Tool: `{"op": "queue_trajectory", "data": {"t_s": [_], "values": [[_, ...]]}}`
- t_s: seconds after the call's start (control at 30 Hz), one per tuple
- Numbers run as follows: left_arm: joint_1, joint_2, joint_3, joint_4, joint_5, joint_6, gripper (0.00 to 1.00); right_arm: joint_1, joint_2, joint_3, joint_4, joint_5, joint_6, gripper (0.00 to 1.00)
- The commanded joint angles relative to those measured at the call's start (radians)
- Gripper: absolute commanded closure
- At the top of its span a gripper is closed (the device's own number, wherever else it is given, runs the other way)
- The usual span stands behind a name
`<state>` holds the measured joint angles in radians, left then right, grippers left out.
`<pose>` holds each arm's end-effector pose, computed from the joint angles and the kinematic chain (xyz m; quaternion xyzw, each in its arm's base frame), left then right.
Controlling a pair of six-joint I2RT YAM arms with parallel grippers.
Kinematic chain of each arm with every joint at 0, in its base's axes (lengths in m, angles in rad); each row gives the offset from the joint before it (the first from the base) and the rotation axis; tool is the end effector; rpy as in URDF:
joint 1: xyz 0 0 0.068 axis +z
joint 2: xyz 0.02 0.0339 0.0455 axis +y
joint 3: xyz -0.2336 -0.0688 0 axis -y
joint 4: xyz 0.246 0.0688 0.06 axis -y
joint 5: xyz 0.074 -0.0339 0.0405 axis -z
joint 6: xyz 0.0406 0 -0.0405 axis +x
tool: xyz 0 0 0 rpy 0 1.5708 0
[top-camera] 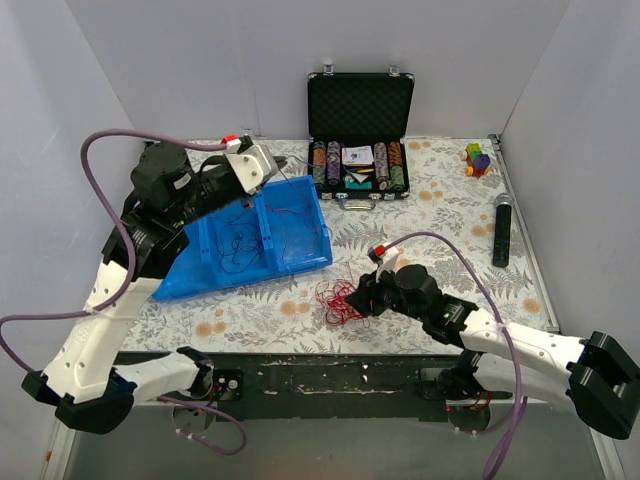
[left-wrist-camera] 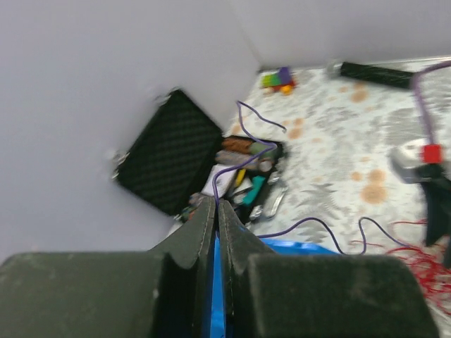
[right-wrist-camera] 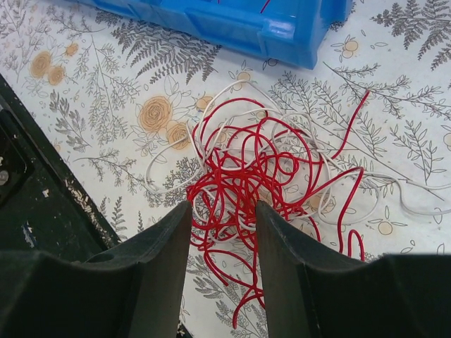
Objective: Untangle the cables
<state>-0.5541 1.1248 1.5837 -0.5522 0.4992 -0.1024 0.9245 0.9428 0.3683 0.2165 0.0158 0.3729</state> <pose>0.1789 -0.1335 0.4768 0.3225 0.6610 -0.3832 0.5588 0.1385 0.1826 0.1791 -0.2194 0.7919 0.3391 0.4581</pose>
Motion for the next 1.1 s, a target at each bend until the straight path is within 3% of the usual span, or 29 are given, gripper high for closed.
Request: {"op": "queue_trajectory", "data": {"t_s": [0.0,0.2,0.33,0.67,1.0,1.07], "values": [[0.0,-0.083,-0.103,0.158,-0.423,0.049,1.0,0.004,-0.001,-0.02,0.093,-0.008,0.027,0.51],[0.002,-0.117,-0.244,0.216,-0.675,0.061,1.0,0.007,-0.029,-0.038,0.072,-0.002,0.023,0.51],[0.039,-0.129,-0.365,0.216,-0.746,0.006,1.0,0.005,-0.051,-0.046,0.069,0.007,0.029,0.51],[0.261,-0.189,-0.726,0.403,-0.689,-0.026,1.0,0.005,-0.101,-0.054,0.038,0.029,0.021,0.51],[0.307,-0.125,-0.806,0.348,-0.547,-0.034,0.99,0.005,-0.108,-0.049,0.034,0.044,0.023,0.51],[0.307,-0.097,-0.817,0.327,-0.515,-0.017,0.81,0.005,-0.107,-0.043,0.03,0.052,0.023,0.51]]}}
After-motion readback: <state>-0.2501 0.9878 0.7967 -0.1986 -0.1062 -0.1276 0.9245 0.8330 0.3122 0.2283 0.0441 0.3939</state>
